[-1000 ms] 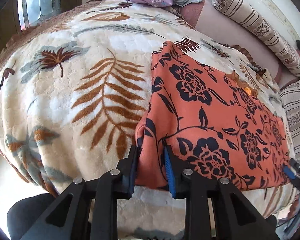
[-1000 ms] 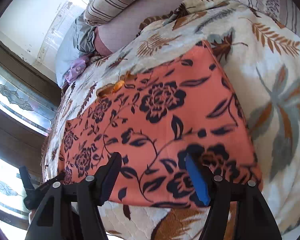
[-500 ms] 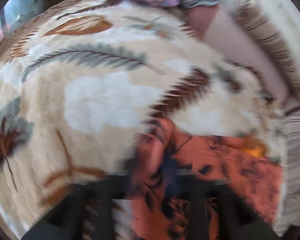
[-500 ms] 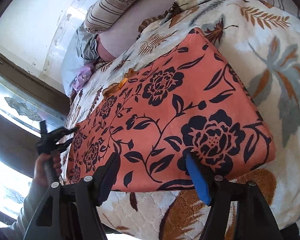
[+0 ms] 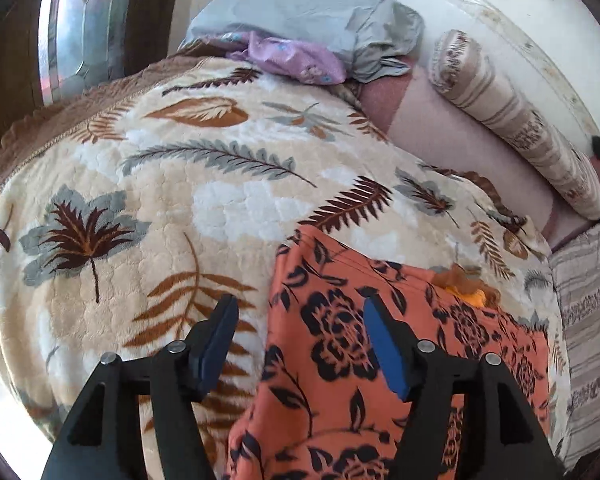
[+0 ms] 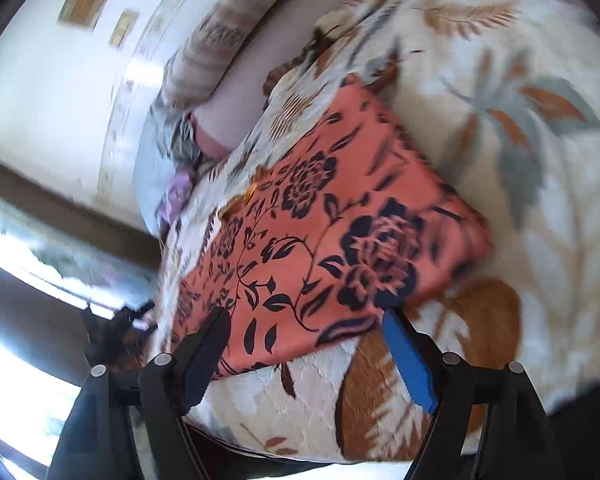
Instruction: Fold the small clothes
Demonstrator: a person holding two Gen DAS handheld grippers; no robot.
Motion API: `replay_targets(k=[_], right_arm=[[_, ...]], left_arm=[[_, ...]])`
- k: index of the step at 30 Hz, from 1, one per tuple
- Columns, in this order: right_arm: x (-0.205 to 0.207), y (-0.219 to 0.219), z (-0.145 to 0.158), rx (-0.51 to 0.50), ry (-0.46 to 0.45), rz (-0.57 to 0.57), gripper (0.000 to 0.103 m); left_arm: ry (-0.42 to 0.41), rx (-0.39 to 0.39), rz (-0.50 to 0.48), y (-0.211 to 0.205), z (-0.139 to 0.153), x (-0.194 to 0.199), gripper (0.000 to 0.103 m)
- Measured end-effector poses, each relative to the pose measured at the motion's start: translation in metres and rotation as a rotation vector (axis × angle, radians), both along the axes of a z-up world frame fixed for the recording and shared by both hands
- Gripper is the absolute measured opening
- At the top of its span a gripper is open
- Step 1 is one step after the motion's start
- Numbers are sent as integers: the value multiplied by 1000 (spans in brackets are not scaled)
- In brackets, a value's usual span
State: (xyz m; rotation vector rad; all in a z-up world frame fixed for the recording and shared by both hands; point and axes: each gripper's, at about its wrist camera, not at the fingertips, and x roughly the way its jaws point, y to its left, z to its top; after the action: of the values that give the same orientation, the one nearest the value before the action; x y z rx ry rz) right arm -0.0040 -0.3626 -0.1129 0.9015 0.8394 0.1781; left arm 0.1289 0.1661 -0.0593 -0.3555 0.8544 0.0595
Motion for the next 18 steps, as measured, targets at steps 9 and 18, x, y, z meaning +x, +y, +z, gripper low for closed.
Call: replay_targets(k=[9,18], right_arm=[[-14,-52,-35,291,37,-253,83],[8,-42,-37,255,84,-294,81]], left_arm=[[-6,133,-208,-93,-20,-40,81],[-4,129,-225,-123,-26,-37,81]])
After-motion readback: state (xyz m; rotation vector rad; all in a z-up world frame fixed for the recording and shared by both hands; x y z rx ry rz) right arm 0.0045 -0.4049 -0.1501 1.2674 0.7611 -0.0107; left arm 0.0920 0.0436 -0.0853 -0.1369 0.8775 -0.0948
